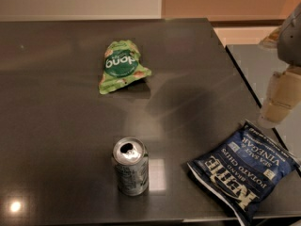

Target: Move green rice chip bag near 7up can

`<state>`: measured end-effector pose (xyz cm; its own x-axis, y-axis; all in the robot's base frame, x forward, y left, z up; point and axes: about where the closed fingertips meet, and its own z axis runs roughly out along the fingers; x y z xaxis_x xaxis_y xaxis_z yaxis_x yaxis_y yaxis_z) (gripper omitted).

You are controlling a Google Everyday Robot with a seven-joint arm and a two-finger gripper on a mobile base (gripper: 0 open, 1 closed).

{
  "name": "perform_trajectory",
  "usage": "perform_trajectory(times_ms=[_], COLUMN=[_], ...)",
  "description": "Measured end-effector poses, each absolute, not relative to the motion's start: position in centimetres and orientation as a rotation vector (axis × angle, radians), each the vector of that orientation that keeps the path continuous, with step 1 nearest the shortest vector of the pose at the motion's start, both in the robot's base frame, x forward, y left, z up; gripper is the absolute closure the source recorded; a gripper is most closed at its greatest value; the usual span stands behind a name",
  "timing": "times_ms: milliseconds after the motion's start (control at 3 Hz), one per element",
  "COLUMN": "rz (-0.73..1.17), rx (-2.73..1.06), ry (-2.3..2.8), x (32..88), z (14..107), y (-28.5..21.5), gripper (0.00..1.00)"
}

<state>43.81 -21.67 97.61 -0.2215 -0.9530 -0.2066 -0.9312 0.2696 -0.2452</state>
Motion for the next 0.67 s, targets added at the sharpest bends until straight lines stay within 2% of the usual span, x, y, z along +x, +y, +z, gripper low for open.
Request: perform_trajectory(times_ms=[667], rz=[-0.094], rx=[-1.766], ry=[2.192], x=[44.51], z=[97.69], y=[-20.90], gripper=[0.00])
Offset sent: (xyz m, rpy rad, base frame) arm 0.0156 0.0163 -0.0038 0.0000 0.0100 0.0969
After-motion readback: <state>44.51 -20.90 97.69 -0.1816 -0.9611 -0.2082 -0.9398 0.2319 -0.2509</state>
